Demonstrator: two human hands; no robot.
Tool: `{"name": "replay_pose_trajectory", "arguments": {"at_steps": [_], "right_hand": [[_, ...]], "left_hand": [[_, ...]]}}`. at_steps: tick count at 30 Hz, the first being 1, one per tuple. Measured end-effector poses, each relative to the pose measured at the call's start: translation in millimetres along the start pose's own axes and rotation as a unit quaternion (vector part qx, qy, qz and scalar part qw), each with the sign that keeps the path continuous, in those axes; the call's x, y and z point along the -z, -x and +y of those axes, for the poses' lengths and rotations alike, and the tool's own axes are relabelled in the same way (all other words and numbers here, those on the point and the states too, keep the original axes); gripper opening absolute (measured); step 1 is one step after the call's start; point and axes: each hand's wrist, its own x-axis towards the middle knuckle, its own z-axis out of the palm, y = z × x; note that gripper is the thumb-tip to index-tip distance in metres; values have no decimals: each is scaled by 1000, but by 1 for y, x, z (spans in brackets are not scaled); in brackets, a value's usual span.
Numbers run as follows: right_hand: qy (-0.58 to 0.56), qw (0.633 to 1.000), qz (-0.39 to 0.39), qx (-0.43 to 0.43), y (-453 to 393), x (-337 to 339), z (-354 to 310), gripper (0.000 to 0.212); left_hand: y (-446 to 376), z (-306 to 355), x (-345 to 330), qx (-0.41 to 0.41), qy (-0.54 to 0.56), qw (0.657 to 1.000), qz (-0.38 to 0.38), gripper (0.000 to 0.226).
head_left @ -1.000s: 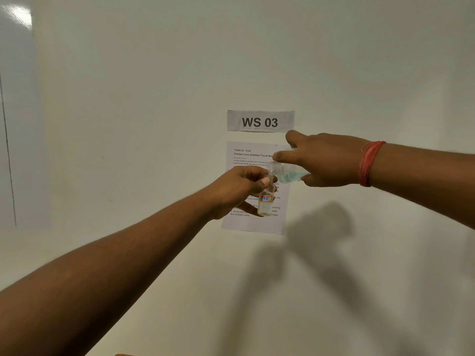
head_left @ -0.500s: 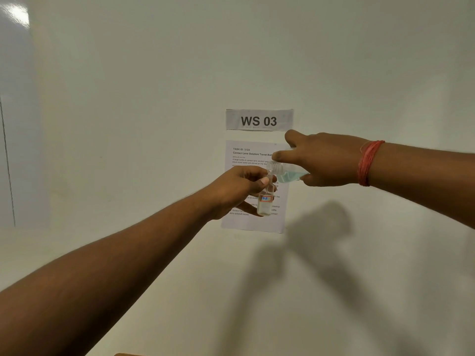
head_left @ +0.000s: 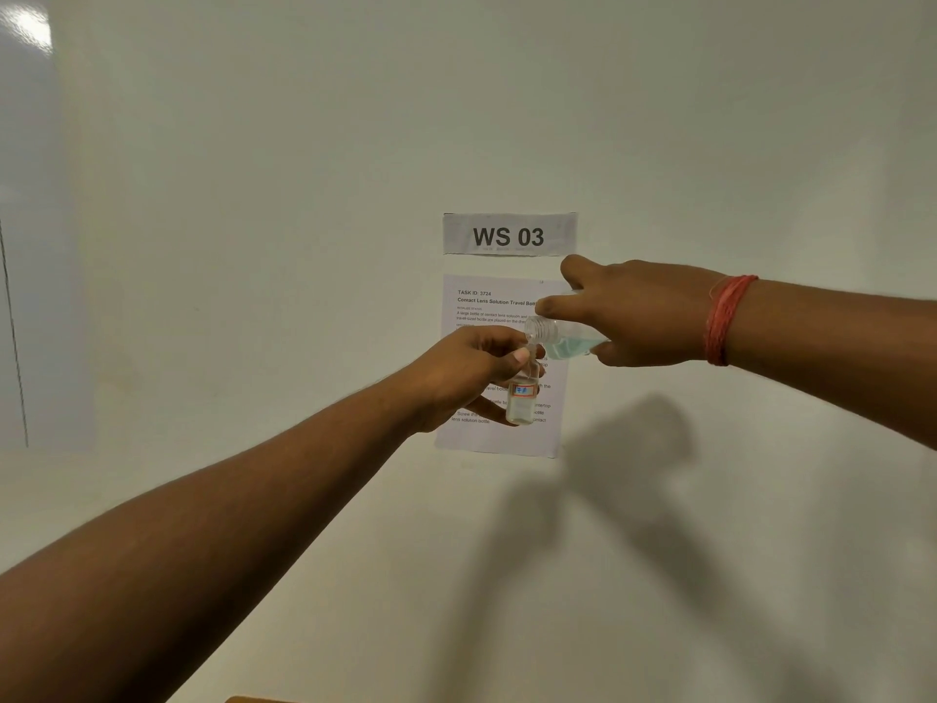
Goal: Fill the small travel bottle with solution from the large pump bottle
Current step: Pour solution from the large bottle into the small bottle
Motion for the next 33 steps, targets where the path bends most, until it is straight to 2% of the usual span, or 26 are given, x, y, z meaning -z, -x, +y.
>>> {"name": "replay_pose_trajectory", "arguments": {"at_steps": [33], "right_hand": [[4,1000,2,0,2,2,1,72]], "left_hand": [[2,-1,-1,-3,13,1000,-1,25]]}}
